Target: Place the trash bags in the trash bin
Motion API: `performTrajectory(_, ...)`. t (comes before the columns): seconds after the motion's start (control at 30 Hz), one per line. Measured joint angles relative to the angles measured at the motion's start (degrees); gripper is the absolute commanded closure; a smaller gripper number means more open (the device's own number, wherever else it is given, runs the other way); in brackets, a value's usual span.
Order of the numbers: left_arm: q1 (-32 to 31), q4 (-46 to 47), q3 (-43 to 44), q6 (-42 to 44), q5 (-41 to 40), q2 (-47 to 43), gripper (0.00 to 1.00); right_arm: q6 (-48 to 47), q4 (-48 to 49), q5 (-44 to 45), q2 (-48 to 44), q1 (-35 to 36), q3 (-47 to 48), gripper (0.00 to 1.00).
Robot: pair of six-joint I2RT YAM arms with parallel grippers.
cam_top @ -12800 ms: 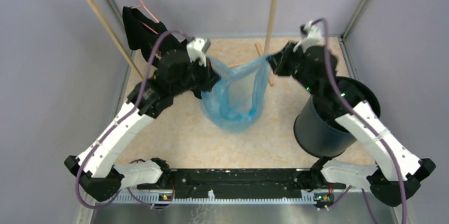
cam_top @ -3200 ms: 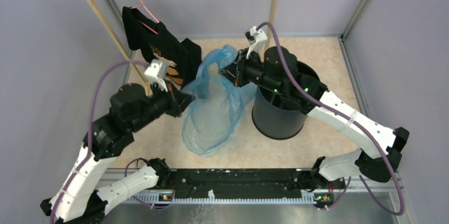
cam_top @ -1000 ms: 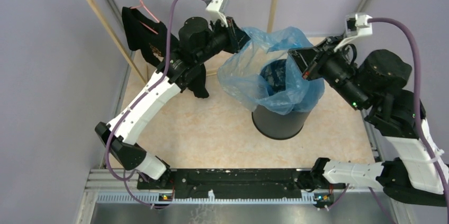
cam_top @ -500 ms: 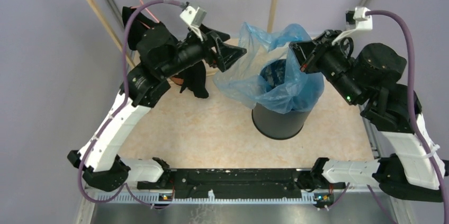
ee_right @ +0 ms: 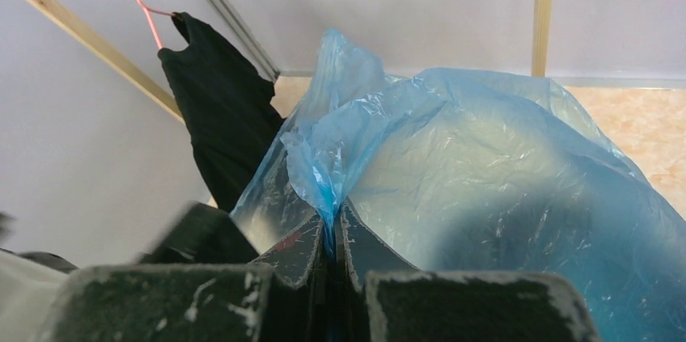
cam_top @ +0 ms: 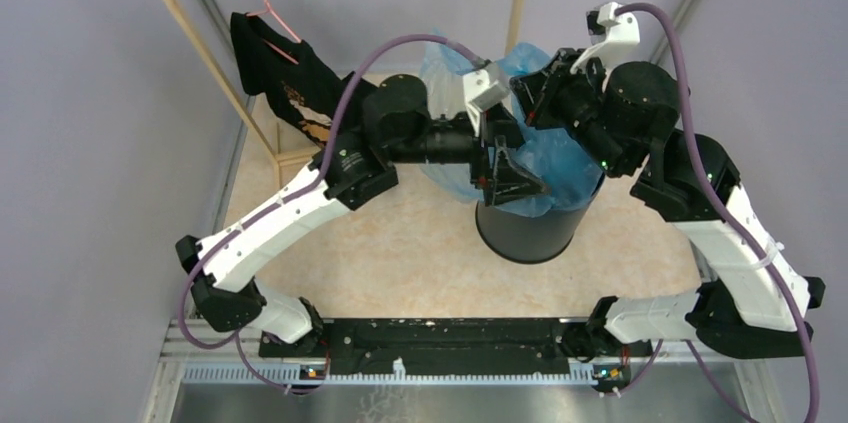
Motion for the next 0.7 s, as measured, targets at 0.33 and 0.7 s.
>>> performTrajectory(0.33,-1.6,-5.9,-2.4,1.8,-15.3,0.0,0.91,-0.5,2.1,0.1,-2.5,0.0,-4.4,0.55)
performTrajectory(0.7,-1.5,-12.0,-4.4,5.1,-30.6,-3.9,1.0,-8.9,3.2,11.2,-8.5,0.0,-10.6,0.41)
